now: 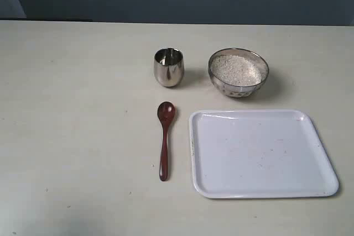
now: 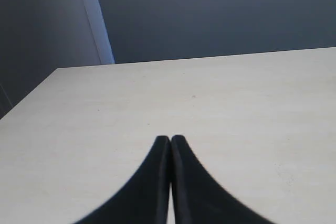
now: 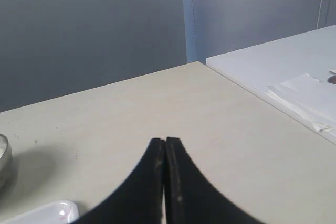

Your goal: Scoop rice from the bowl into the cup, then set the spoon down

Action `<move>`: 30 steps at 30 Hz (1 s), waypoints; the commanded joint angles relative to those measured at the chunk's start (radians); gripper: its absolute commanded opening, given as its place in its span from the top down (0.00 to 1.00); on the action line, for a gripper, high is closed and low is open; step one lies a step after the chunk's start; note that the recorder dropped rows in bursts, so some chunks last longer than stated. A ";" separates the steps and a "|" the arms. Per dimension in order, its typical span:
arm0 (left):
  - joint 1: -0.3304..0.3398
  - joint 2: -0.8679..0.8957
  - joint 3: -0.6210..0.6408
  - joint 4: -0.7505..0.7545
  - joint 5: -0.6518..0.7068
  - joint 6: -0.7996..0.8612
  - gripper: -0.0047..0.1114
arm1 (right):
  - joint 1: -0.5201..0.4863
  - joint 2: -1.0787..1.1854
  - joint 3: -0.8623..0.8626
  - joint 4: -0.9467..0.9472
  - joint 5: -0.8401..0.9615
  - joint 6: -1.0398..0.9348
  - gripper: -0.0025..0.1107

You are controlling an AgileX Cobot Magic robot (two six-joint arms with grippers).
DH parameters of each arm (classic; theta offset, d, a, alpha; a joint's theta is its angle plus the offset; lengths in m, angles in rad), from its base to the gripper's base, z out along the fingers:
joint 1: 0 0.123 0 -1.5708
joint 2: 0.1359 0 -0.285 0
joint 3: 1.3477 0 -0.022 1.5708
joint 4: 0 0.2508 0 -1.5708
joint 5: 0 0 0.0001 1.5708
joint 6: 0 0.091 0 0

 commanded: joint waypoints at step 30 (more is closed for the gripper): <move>-0.004 -0.004 -0.003 0.003 -0.013 -0.002 0.96 | -0.006 -0.004 0.004 0.376 -0.603 0.123 0.98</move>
